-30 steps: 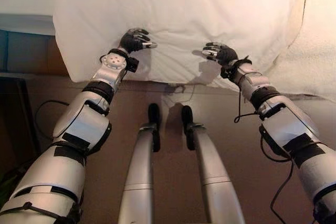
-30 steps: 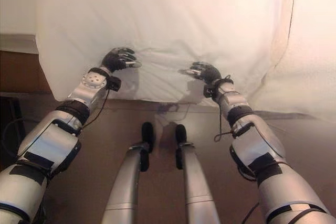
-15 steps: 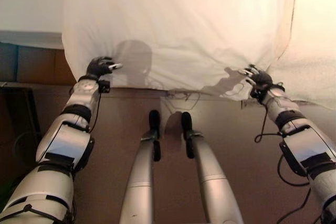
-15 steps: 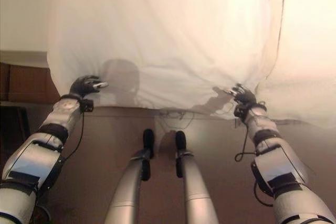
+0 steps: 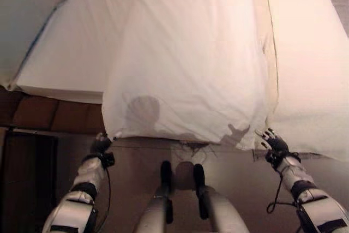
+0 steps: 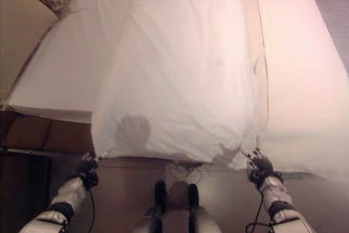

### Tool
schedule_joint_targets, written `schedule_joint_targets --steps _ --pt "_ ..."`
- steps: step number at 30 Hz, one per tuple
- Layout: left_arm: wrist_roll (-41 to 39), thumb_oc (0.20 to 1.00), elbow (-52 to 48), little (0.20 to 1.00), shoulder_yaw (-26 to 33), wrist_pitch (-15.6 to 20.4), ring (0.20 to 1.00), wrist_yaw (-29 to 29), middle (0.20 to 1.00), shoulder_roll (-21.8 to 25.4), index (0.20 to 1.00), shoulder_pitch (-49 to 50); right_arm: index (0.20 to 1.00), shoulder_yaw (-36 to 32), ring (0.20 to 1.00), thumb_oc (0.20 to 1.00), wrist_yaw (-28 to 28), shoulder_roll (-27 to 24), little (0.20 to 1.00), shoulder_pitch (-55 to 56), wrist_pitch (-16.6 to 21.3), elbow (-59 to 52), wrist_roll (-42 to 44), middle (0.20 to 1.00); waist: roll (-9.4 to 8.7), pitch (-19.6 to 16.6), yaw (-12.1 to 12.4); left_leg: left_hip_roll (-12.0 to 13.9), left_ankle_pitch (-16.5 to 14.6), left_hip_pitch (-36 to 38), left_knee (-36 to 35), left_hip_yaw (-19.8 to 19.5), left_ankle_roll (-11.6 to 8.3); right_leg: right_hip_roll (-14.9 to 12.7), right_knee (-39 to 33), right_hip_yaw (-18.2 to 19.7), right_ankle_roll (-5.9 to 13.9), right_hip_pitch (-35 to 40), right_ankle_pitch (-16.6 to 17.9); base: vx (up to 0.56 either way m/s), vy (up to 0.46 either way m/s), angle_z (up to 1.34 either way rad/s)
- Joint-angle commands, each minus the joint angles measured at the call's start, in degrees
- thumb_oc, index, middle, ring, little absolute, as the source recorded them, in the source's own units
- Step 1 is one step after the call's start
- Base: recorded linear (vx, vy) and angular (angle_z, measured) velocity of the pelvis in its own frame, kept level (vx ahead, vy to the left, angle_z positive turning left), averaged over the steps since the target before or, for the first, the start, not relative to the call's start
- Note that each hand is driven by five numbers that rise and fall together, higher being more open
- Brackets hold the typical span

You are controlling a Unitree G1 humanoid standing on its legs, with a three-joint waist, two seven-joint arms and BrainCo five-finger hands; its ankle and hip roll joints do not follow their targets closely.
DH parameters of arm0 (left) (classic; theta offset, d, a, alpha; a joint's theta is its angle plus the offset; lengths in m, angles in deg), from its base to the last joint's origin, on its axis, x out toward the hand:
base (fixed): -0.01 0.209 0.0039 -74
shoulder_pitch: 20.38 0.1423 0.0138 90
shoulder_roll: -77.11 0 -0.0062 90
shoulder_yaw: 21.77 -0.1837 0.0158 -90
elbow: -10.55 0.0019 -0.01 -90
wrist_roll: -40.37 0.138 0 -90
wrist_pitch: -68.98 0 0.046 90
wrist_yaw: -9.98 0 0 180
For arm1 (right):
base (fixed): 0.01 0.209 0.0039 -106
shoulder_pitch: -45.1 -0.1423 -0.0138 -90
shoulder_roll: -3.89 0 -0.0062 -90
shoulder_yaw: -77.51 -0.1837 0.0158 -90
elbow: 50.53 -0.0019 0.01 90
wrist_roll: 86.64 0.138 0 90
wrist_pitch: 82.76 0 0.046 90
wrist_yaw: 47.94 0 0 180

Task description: Make the bed

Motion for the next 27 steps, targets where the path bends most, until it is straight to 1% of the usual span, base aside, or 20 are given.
schedule_joint_targets --steps 1,3,4,5,6,7,10,11,12,14,17,19,21,22,24,27 --pt "0.1 1.000 2.4 1.000 -0.3 2.2 1.000 2.3 1.000 -2.3 1.000 0.3 1.000 -1.1 1.000 1.000 -1.3 1.6 1.000 3.4 2.9 -1.3 -3.0 1.000 -1.22 -6.0 -0.5 -0.1 -1.5 2.0 -1.0 -0.9 -4.35 -3.0 -5.1 3.8 6.58 0.7 4.4 0.09 -0.001 0.03" --pt "0.2 1.000 2.4 1.000 0.4 1.6 1.000 2.7 1.000 -3.8 1.000 2.6 1.000 -2.1 1.000 1.000 -1.5 3.1 1.000 5.7 2.8 -1.3 -3.0 1.000 -1.30 -7.6 -0.8 0.0 -1.9 3.4 -1.0 -0.9 -4.37 -3.1 -6.3 4.0 6.71 2.5 4.7 0.06 0.013 0.05" --pt "0.2 1.000 2.4 1.000 0.4 1.6 1.000 2.7 1.000 -3.8 1.000 2.6 1.000 -2.1 1.000 1.000 -1.5 3.1 1.000 5.7 2.8 -1.3 -3.0 1.000 -1.30 -7.6 -0.8 0.0 -2.0 3.5 -1.0 -0.9 -4.36 -3.1 -6.4 4.0 6.71 2.6 4.7 0.07 0.036 0.07" --pt "2.0 1.000 4.6 1.000 0.2 0.4 1.000 3.6 1.000 -6.3 1.000 5.2 1.000 -1.5 1.000 1.000 -1.4 5.5 1.000 8.1 2.4 0.7 -6.7 1.000 -1.36 -10.1 -0.8 0.4 -2.4 5.0 -1.0 -0.9 -4.23 -3.2 -6.7 4.4 7.16 4.3 4.7 0.05 0.026 0.02" --pt "2.0 1.000 4.6 1.000 0.2 0.4 1.000 3.6 1.000 -6.3 1.000 5.2 1.000 -1.5 1.000 1.000 -1.4 5.5 1.000 8.2 2.4 0.7 -6.7 1.000 -1.36 -10.1 -0.8 0.4 -2.4 5.1 -1.0 -0.9 -4.23 -3.2 -6.7 4.4 7.16 4.3 4.7 0.06 0.036 -0.05" --pt "3.3 1.000 5.3 1.000 -0.4 0.1 1.000 3.7 1.000 -7.1 1.000 6.0 1.000 -0.7 1.000 1.000 -0.7 6.3 1.000 9.1 2.3 1.2 -8.6 1.000 -1.35 -10.9 -0.9 0.5 -2.6 5.7 -1.0 -0.9 -4.19 -3.3 -6.7 4.4 7.14 4.8 4.7 0.04 0.019 -0.09" --pt "7.9 1.000 8.5 1.000 -1.5 -1.3 1.000 4.0 1.000 -9.2 1.000 7.7 1.000 0.1 1.000 1.000 -1.3 8.5 1.000 11.0 0.9 5.4 -11.3 1.000 -1.43 -12.7 -1.0 0.9 -3.1 8.0 -1.0 -1.0 -3.86 -3.1 -6.6 4.7 6.93 7.1 4.3 0.06 0.015 -0.05" --pt "7.9 1.000 8.6 1.000 -1.5 -1.3 1.000 4.0 1.000 -9.2 1.000 7.7 1.000 0.1 1.000 1.000 -1.3 8.5 1.000 11.0 0.9 5.4 -11.3 1.000 -1.43 -12.7 -1.0 0.9 -3.1 8.0 -1.0 -1.0 -3.86 -3.1 -6.6 4.7 6.93 7.1 4.3 0.09 0.013 -0.01" --pt "9.9 1.000 11.5 1.000 -1.1 -2.7 1.000 4.4 1.000 -10.6 1.000 8.8 1.000 1.0 1.000 1.000 -2.3 10.3 1.000 12.2 -0.4 8.5 -13.2 1.000 -1.37 -14.0 -0.8 0.9 -3.7 9.6 -1.0 -1.2 -3.66 -3.2 -6.7 4.8 6.83 8.7 3.7 0.09 0.018 -0.02" --pt "11.8 1.000 13.1 1.000 -1.5 -3.8 1.000 4.9 1.000 -12.0 1.000 9.5 1.000 1.3 1.000 1.000 -2.6 11.8 1.000 12.7 -1.5 11.6 -14.6 1.000 -1.24 -14.9 -0.6 0.9 -4.5 11.0 -1.0 -1.3 -3.35 -3.3 -6.7 4.7 6.80 10.1 3.1 0.09 0.025 -0.03" --pt "15.2 1.000 14.5 1.000 -3.5 -5.2 1.000 5.2 1.000 -13.9 1.000 10.0 1.000 3.1 1.000 1.000 -3.7 13.5 1.000 13.7 -2.9 13.9 -17.2 1.000 -1.02 -16.3 -0.5 0.9 -5.1 12.4 -1.0 -1.6 -3.07 -3.4 -6.5 4.4 6.54 11.6 2.3 0.06 0.022 -0.01" --pt "18.6 1.000 14.4 1.000 -6.6 -5.5 1.000 6.6 1.000 -15.2 1.000 10.2 1.000 2.8 1.000 1.000 -3.3 14.3 1.000 14.2 -3.2 15.4 -17.0 1.000 -0.77 -16.9 -0.6 0.9 -5.7 13.5 -1.0 -1.7 -2.80 -3.5 -6.4 4.1 6.43 12.8 1.7 0.06 0.024 0.01" --pt "20.3 1.000 13.3 1.000 -9.1 -5.3 1.000 7.5 1.000 -16.1 1.000 10.8 1.000 3.2 1.000 1.000 -3.6 15.3 1.000 15.0 -3.3 15.5 -17.0 1.000 -0.58 -17.4 -0.6 0.9 -6.0 14.2 -1.0 -2.1 -2.76 -3.5 -6.3 3.9 6.37 13.5 1.3 0.04 0.016 0.03" --pt "20.1 1.000 12.3 1.000 -10.2 -5.2 1.000 8.2 1.000 -16.5 1.000 11.1 1.000 3.0 1.000 1.000 -3.7 15.6 1.000 15.5 -3.4 15.3 -16.1 1.000 -0.45 -17.6 -0.5 0.9 -6.1 14.4 -1.0 -2.4 -2.68 -3.5 -6.1 3.7 6.31 13.7 1.0 0.01 0.007 0.04" --pt "19.0 1.000 11.5 1.000 -11.1 -5.3 1.000 7.9 1.000 -17.0 1.000 11.0 1.000 3.7 1.000 1.000 -3.3 16.1 1.000 15.3 -3.5 15.5 -16.1 1.000 -0.39 -17.6 -0.3 0.7 -6.0 14.4 -1.0 -3.0 -2.54 -3.7 -5.7 3.1 6.23 13.9 0.5 -0.01 0.008 0.09" --pt "20.3 1.000 11.6 1.000 -12.8 -5.4 1.000 8.4 1.000 -17.3 1.000 11.4 1.000 5.9 1.000 1.000 -3.3 16.9 1.000 15.9 -3.8 15.3 -18.7 1.000 -0.40 -18.1 0.2 0.6 -6.3 14.7 -1.0 -3.9 -2.50 -3.9 -5.5 2.2 6.09 14.5 0.1 0.01 0.004 0.14"
